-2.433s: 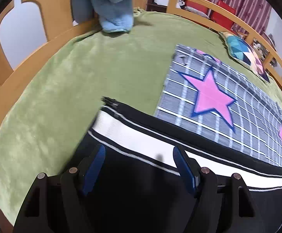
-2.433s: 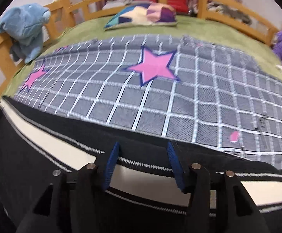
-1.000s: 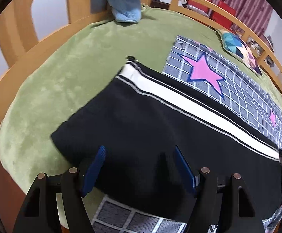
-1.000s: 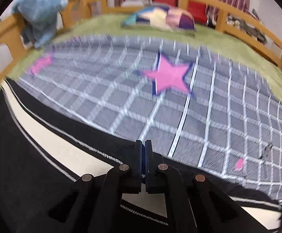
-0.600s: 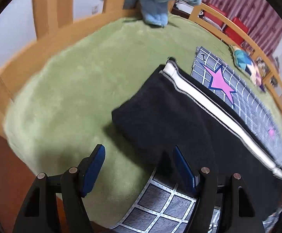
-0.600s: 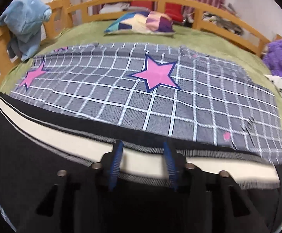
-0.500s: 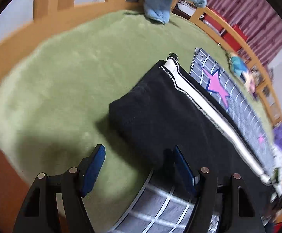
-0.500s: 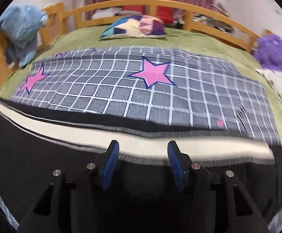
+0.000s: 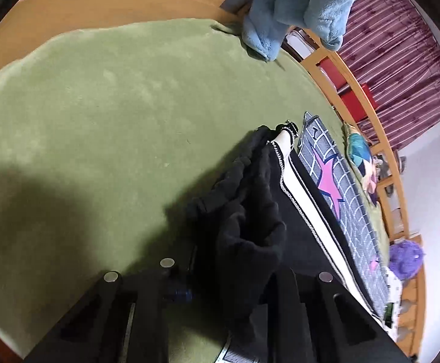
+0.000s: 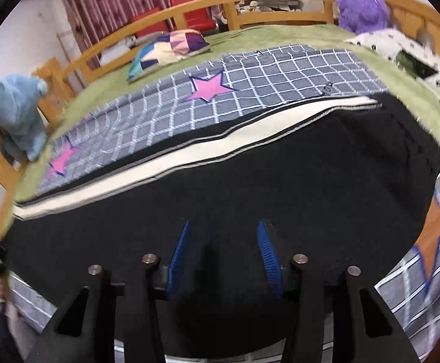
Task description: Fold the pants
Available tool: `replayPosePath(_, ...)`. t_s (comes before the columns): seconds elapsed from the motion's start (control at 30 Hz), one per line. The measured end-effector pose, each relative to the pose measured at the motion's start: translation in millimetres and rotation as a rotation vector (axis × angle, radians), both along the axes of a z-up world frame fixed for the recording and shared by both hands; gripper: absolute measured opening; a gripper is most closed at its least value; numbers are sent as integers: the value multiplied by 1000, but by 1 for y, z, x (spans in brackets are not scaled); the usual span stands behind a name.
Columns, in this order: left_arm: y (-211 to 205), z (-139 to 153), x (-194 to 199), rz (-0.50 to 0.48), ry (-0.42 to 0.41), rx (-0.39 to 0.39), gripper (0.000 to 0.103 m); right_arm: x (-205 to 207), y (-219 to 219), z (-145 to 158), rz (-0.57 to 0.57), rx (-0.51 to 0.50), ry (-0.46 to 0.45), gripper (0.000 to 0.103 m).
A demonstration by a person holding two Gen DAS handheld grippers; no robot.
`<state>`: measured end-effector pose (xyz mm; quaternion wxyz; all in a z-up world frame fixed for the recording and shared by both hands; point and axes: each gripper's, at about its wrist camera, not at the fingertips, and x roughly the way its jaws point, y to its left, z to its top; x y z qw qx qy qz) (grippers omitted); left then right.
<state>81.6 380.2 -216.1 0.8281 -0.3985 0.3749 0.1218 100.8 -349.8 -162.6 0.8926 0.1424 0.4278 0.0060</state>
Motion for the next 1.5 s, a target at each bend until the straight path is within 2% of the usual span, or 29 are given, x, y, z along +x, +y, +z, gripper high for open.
replayPosePath(0.13,-17,31,-3,20,4,109,20,-8,-3,2,-10,76,-18,46)
replayPosePath(0.23,-57,80,8,-22,19,329,18,-8,0,3,-8,49,-12,46)
replayPosePath(0.3,-99,117,17,-101,-22,438,17,-7,2,5,-3,8,-8,46)
replayPosePath(0.37,-142,144,21,-186,-76,488,16,-7,2,8,21,11,-11,46)
replayPosePath(0.4,-177,157,23,-259,-106,520,15,-9,1,9,27,20,-14,46)
replayPosePath(0.47,-228,167,28,-361,-134,544,14,-13,-1,11,35,40,-24,46)
replayPosePath(0.6,-318,154,32,-561,-134,481,13,-26,-4,8,80,99,-50,46)
replayPosePath(0.7,-381,123,28,-691,-114,499,13,-38,-5,-1,114,110,-42,46)
replayPosePath(0.87,-435,65,18,-832,-22,408,13,-53,-5,-21,146,119,-11,46)
replayPosePath(0.93,-444,47,10,-863,22,443,14,-56,-2,-30,157,115,9,46)
replayPosePath(0.97,-444,46,10,-873,23,456,20,-57,1,-33,163,112,16,46)
replayPosePath(1.0,-440,48,6,-893,22,449,34,-57,6,-35,172,109,17,46)
replayPosePath(1.03,-435,51,3,-902,25,429,43,-56,9,-35,179,108,14,46)
replayPosePath(1.07,-431,54,1,-897,23,415,59,-54,14,-34,188,104,9,47)
replayPosePath(1.1,-417,62,-6,-870,-4,385,66,-52,20,-32,195,98,3,51)
replayPosePath(1.2,-386,74,-20,-825,-58,335,75,-40,43,-22,220,87,-25,55)
replayPosePath(1.37,-320,80,-26,-715,-107,266,77,-21,82,-9,311,183,-59,55)
replayPosePath(1.5,-282,74,-22,-587,-117,268,77,-11,124,-6,368,160,-80,55)
